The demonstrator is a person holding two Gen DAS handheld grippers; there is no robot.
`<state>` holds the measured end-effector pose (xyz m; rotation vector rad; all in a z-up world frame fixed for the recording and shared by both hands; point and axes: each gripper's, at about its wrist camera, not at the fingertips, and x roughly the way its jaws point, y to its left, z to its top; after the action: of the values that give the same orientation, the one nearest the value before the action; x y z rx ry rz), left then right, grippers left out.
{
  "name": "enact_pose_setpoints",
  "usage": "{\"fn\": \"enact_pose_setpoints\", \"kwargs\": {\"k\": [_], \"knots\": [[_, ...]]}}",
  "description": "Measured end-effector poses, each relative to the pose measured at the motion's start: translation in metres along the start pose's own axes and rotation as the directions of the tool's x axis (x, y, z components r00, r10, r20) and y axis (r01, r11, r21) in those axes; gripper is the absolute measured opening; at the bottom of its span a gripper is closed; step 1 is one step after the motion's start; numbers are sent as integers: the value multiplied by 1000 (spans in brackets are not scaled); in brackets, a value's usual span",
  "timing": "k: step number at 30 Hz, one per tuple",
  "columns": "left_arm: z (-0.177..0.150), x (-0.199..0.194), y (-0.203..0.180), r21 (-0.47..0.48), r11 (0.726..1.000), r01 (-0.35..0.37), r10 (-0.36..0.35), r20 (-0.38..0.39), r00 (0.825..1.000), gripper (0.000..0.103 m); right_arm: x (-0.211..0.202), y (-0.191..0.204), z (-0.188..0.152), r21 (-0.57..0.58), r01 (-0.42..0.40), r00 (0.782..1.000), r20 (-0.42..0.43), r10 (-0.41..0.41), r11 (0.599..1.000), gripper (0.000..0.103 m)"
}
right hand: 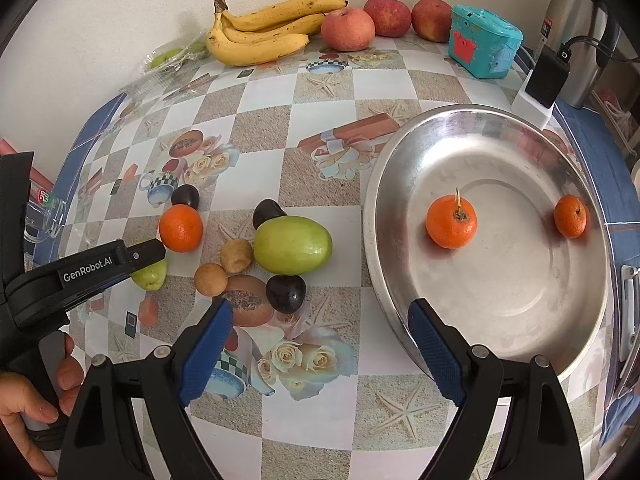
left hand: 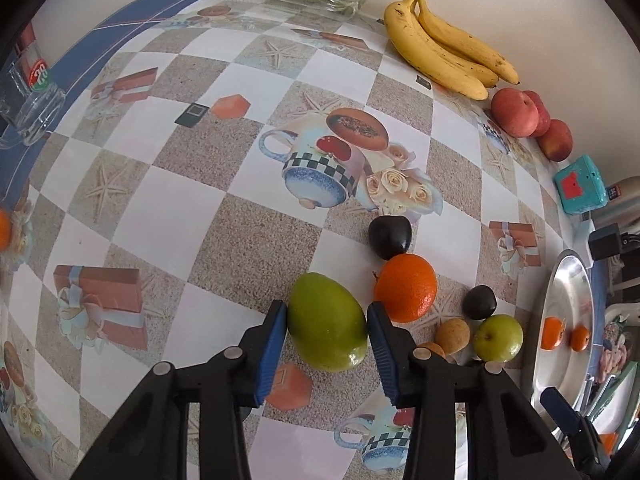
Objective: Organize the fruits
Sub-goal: 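Grasp the large green fruit with the left gripper while the right gripper approaches a dark plum, then close the right gripper on the dark plum while the left gripper holds the green fruit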
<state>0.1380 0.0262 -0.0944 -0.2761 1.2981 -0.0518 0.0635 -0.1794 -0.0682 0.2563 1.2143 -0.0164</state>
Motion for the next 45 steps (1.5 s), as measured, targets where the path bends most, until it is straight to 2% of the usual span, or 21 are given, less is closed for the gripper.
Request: {"fn": "enact_pose_setpoints", "kwargs": {"k": [6, 14, 20, 22, 24, 26, 28, 36, 40, 45], "knots": [[-1, -2, 7, -32, 999, -8, 7, -12, 1000, 44, 3, 1, 0, -11, 1, 1000, -6, -1, 1000, 89], [-1, -7, 17, -87, 996, 12, -14, -22, 1000, 44, 4, 7, 4, -10, -115, 993, 9, 116, 993, 89], [1, -14, 15, -97, 995, 30, -31, -7, 1000, 44, -10, 18, 7, -57, -198, 976, 78, 202, 978, 89], [1, -15, 15, -99, 995, 31, -32, -6, 999, 44, -10, 21, 7, -66, -208, 974, 77, 213, 976, 82], [1, -15, 14, -101, 994, 33, -34, -7, 999, 44, -6, 22, 6, -74, -206, 975, 66, 211, 976, 73], [1, -15, 15, -100, 994, 35, -36, -10, 999, 44, -1, 23, 6, -77, -191, 980, 51, 195, 979, 69], [1, -15, 15, -101, 994, 37, -39, -13, 999, 44, 3, 23, 6, -84, -175, 983, 38, 179, 981, 59], [1, -12, 14, -106, 994, 38, -40, -22, 999, 44, 25, 24, 0, -120, -116, 993, -29, 113, 986, 50], [1, -9, 14, -107, 994, 33, -37, -29, 999, 44, 33, 23, -1, -134, -65, 998, -34, 61, 989, 46], [1, -6, 14, -109, 994, 28, -32, -35, 999, 44, 42, 22, -1, -137, -40, 998, -47, 34, 990, 42]]}}
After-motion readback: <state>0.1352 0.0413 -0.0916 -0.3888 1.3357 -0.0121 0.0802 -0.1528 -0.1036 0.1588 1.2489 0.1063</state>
